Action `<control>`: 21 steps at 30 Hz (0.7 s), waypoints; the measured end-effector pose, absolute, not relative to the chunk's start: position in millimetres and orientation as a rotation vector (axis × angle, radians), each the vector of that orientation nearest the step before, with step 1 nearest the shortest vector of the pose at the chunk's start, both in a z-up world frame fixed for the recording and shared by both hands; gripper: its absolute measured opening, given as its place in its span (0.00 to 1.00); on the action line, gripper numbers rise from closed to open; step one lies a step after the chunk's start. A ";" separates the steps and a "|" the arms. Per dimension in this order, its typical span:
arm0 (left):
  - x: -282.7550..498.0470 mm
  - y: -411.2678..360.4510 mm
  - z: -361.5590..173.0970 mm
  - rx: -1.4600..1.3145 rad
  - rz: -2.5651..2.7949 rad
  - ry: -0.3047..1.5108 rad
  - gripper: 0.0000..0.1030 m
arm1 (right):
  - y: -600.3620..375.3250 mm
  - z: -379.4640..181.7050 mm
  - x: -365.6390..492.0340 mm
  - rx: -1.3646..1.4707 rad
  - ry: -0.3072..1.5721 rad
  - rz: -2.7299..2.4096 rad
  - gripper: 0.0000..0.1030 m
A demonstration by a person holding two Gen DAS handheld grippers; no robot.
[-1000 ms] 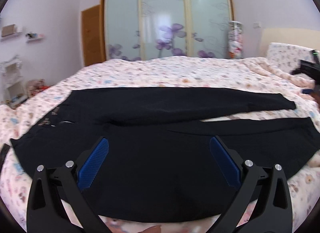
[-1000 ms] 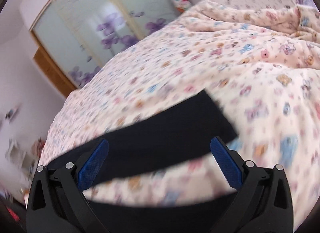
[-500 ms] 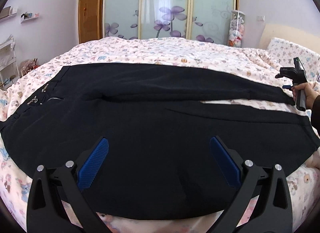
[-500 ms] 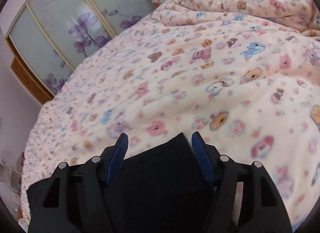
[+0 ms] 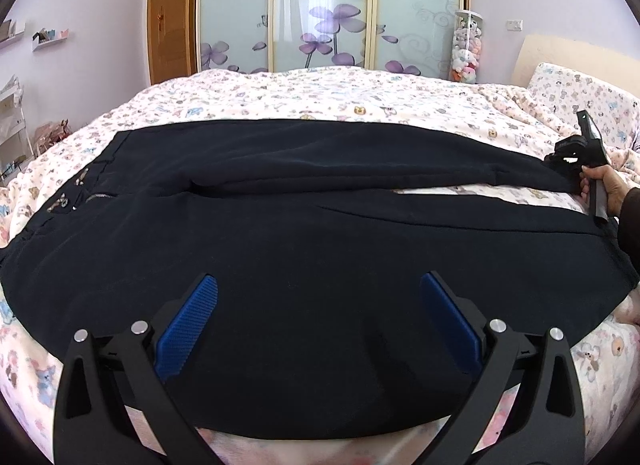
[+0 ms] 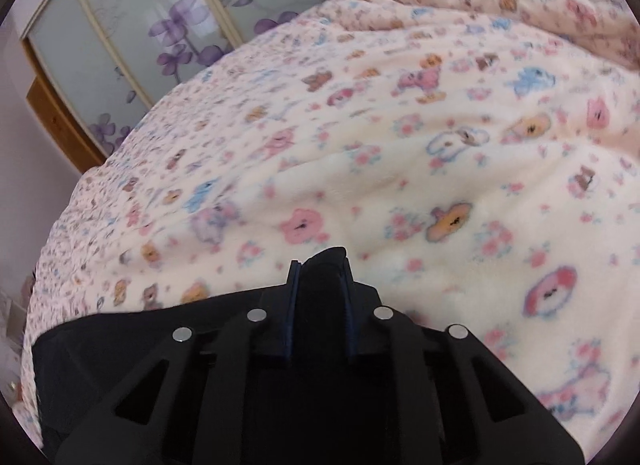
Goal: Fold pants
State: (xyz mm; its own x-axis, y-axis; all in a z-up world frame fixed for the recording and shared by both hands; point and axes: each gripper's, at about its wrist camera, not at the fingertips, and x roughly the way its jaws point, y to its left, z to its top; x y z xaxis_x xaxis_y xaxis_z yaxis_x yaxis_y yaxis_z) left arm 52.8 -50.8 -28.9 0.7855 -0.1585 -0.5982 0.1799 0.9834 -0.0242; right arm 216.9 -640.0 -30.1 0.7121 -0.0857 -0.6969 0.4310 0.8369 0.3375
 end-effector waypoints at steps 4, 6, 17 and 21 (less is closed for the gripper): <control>60.8 -47.8 -36.0 0.039 -0.111 0.705 0.98 | -629.6 -5.6 193.8 0.501 0.639 -0.267 0.17; 63.9 -43.0 -38.3 0.022 -0.080 0.729 0.98 | -625.3 7.4 178.0 0.511 0.588 -0.238 0.17; 45.3 -28.3 -15.4 -0.067 -0.127 0.568 0.98 | -586.6 45.9 40.5 0.577 0.366 -0.065 0.16; 33.8 -25.6 -2.8 -0.078 -0.131 0.472 0.98 | -555.6 19.6 -22.7 0.581 0.441 -0.060 0.16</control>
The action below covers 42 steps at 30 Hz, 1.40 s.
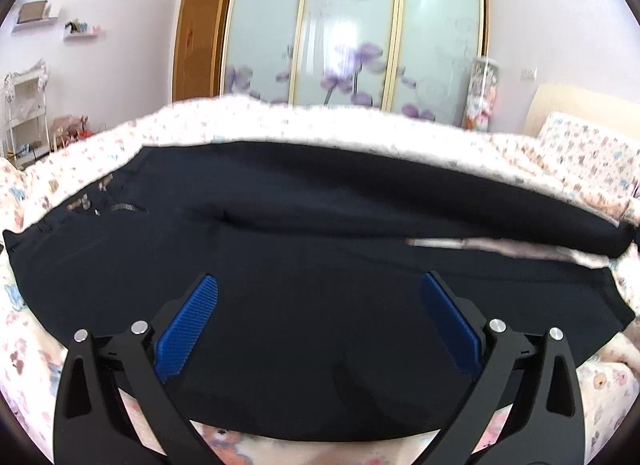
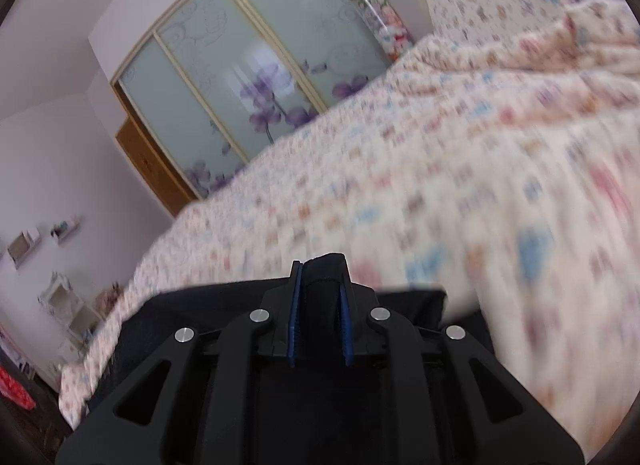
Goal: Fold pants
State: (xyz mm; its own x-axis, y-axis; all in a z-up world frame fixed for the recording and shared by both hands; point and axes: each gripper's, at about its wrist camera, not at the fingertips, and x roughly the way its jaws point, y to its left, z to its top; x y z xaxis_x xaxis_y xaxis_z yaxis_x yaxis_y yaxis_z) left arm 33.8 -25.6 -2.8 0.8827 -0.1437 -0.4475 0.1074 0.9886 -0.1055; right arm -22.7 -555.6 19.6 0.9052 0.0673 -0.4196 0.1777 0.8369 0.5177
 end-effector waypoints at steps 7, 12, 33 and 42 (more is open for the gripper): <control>29.4 -14.3 6.7 -0.127 -0.100 0.417 0.98 | -518.3 -24.0 -46.4 0.486 0.714 -0.171 0.17; 40.6 -8.5 1.8 -0.167 -0.084 0.482 0.98 | -517.3 -18.7 -57.4 0.538 0.769 -0.256 0.56; 43.7 -25.5 -5.7 -0.020 0.008 0.512 0.98 | -466.9 -39.0 -51.3 1.260 0.754 -0.066 0.48; 47.8 -22.3 -8.5 -0.033 -0.009 0.540 0.98 | -483.8 -79.8 -52.9 1.473 0.654 -0.179 0.47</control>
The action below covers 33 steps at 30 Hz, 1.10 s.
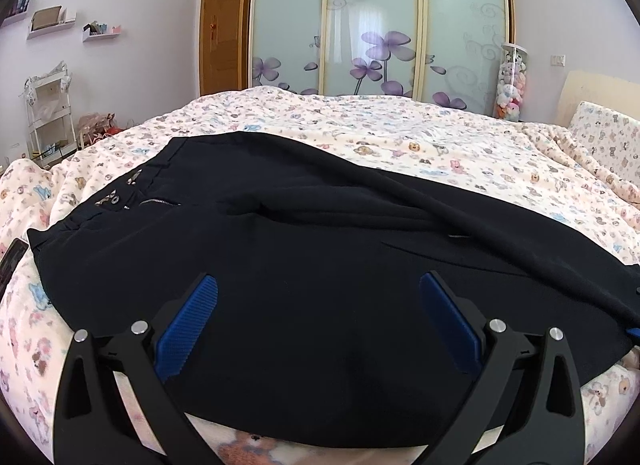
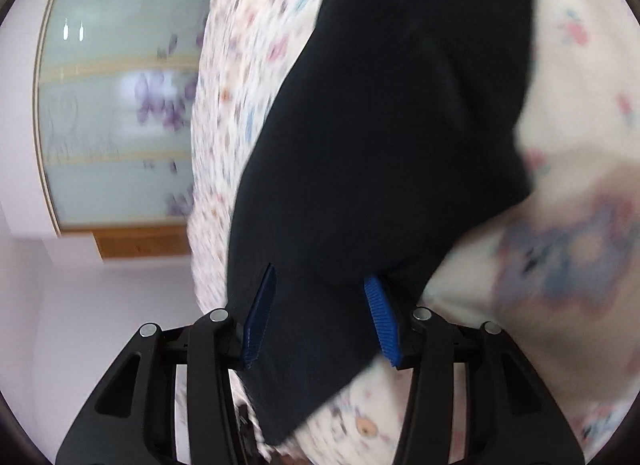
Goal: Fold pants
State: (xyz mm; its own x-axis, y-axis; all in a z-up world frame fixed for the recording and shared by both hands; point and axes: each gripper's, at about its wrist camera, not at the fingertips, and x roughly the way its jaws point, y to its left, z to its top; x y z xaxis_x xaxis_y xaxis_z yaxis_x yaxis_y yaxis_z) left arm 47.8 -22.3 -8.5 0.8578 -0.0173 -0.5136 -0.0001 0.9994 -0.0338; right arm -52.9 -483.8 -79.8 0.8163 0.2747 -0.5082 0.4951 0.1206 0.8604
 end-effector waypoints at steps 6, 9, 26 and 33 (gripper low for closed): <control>51.5 -22.8 -10.7 -0.049 -0.061 0.576 0.98 | -501.5 -89.3 -60.9 1.452 0.561 -0.318 0.04; 60.6 -22.3 -18.8 -0.080 -0.128 0.668 0.98 | -509.8 -70.1 -53.2 1.314 0.547 -0.308 0.04; 67.8 26.2 -35.0 -0.446 -0.099 0.736 0.98 | -542.5 -66.2 -70.1 1.173 0.640 -0.501 0.33; 56.8 28.9 -28.6 -0.413 -0.020 0.651 0.98 | -483.6 -23.5 -63.0 1.053 0.533 -0.296 0.50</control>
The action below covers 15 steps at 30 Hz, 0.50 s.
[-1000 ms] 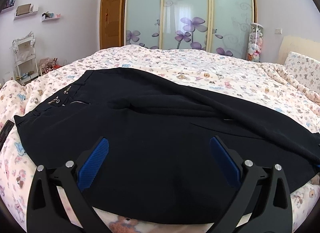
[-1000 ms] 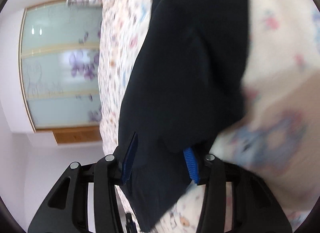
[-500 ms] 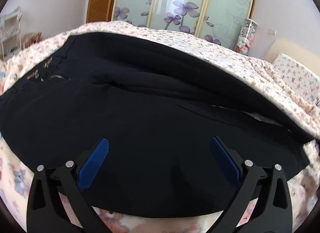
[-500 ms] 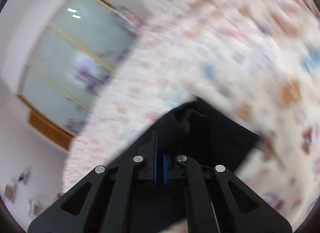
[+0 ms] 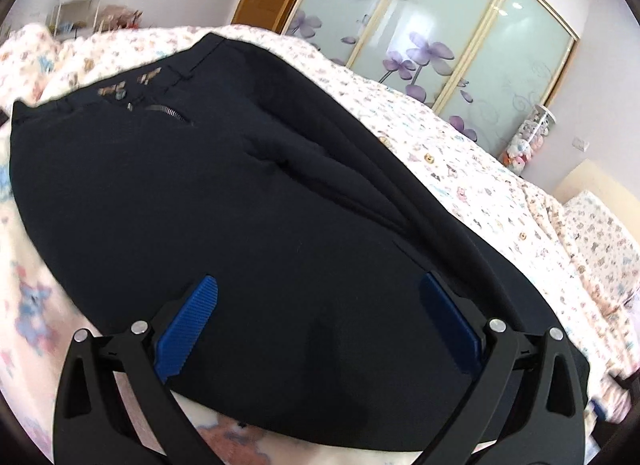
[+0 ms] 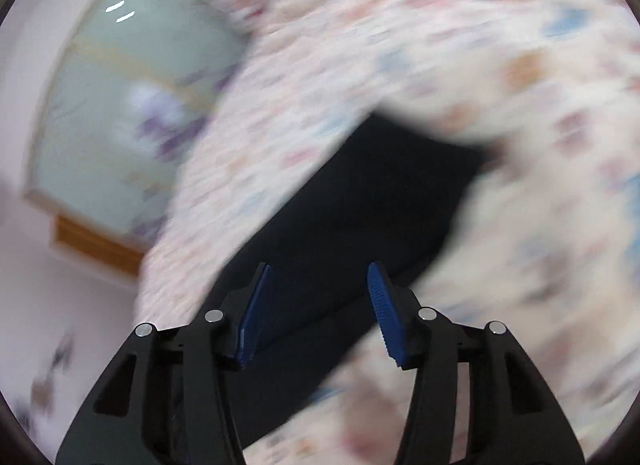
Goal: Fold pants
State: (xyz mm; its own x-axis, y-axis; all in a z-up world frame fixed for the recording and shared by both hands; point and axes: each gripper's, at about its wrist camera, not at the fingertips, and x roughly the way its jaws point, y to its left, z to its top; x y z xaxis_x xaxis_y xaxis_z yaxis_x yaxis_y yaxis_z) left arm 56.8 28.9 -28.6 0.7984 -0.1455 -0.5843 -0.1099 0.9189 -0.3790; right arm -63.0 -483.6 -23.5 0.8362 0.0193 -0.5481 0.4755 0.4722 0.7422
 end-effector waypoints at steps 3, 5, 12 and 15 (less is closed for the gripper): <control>59.7 25.0 -25.7 -0.361 0.003 0.638 0.98 | -442.0 -38.4 -13.5 1.146 0.615 -0.003 0.43; 61.6 25.6 -25.4 -0.363 -0.023 0.650 0.98 | -422.8 -56.5 16.0 1.220 0.669 0.083 0.40; 62.8 29.7 -28.3 -0.439 -0.060 0.647 0.98 | -404.7 -105.3 77.4 1.390 0.727 0.064 0.30; 64.4 34.0 -30.1 -0.503 -0.070 0.668 0.98 | -407.7 -115.5 69.4 1.413 0.713 0.002 0.26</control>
